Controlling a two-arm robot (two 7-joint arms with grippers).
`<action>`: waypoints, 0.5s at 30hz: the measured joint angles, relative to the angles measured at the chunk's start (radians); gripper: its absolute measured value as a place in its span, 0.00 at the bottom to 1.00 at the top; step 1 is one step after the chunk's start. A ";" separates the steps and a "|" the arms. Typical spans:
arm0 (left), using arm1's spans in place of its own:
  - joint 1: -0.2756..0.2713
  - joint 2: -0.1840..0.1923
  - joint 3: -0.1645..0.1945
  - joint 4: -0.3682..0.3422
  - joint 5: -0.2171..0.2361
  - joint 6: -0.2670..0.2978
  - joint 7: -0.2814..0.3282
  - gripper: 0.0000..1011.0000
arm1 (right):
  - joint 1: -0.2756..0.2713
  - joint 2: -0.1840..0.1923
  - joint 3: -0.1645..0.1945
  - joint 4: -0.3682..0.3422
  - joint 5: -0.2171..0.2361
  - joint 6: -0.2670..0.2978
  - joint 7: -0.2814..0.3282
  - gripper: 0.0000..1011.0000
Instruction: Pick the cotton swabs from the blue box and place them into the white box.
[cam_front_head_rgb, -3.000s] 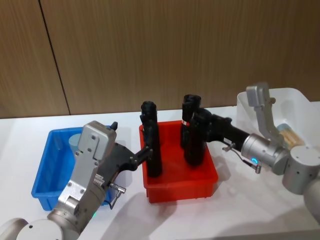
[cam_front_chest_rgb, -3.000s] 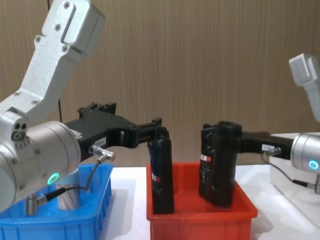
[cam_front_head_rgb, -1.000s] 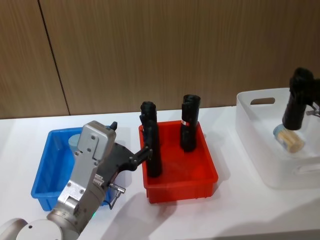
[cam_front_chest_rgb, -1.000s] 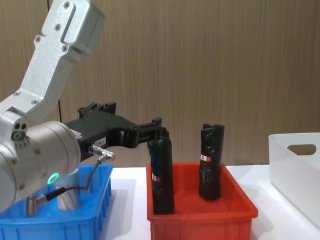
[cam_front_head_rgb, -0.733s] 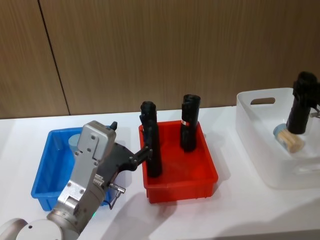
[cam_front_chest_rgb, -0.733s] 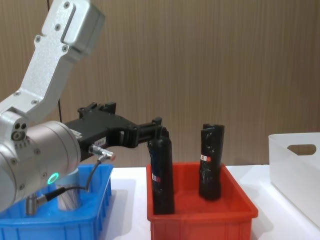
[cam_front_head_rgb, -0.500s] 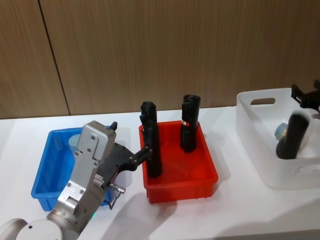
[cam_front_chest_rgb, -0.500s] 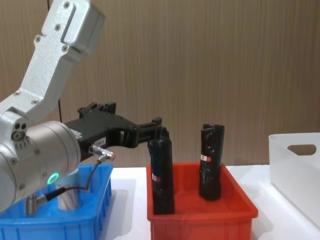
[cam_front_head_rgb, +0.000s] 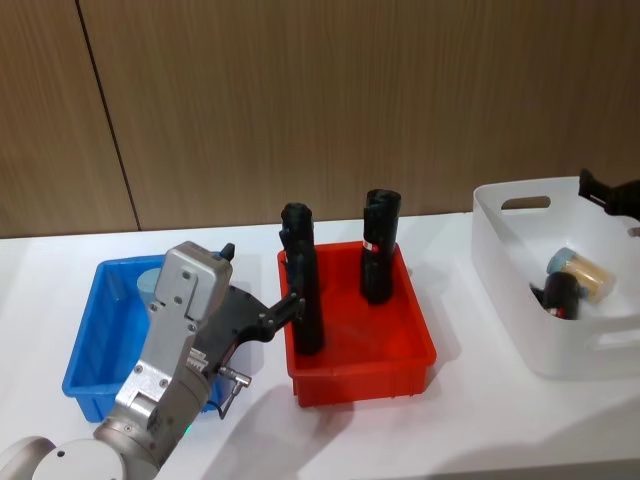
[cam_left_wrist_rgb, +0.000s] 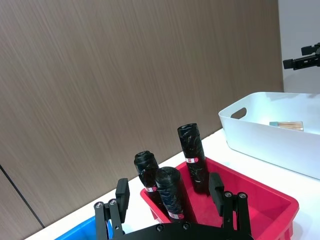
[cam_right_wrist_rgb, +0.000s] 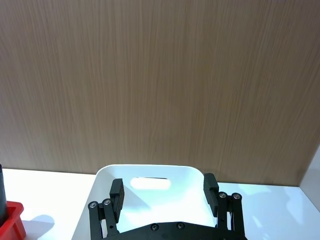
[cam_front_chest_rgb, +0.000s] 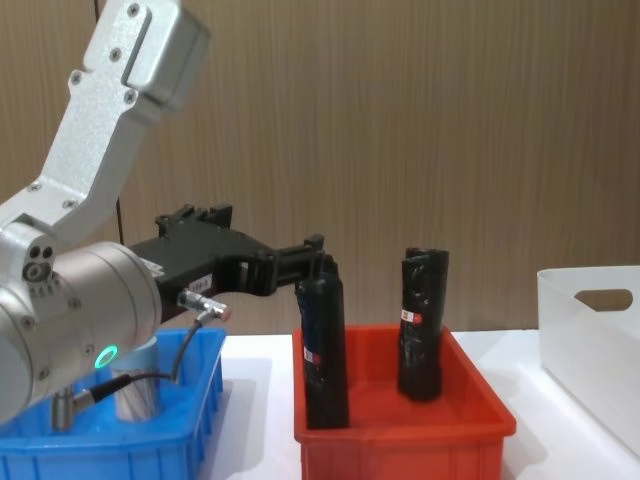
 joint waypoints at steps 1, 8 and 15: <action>0.000 0.000 0.000 0.000 0.000 0.000 0.000 0.99 | -0.001 0.000 0.000 -0.001 0.000 0.000 0.000 0.99; 0.000 0.000 0.000 0.000 0.000 0.000 0.000 0.99 | -0.007 0.001 0.003 -0.011 0.002 -0.004 0.002 0.99; 0.000 0.000 0.000 0.000 0.000 0.000 0.000 0.99 | -0.010 0.002 0.004 -0.016 0.005 -0.005 0.003 0.99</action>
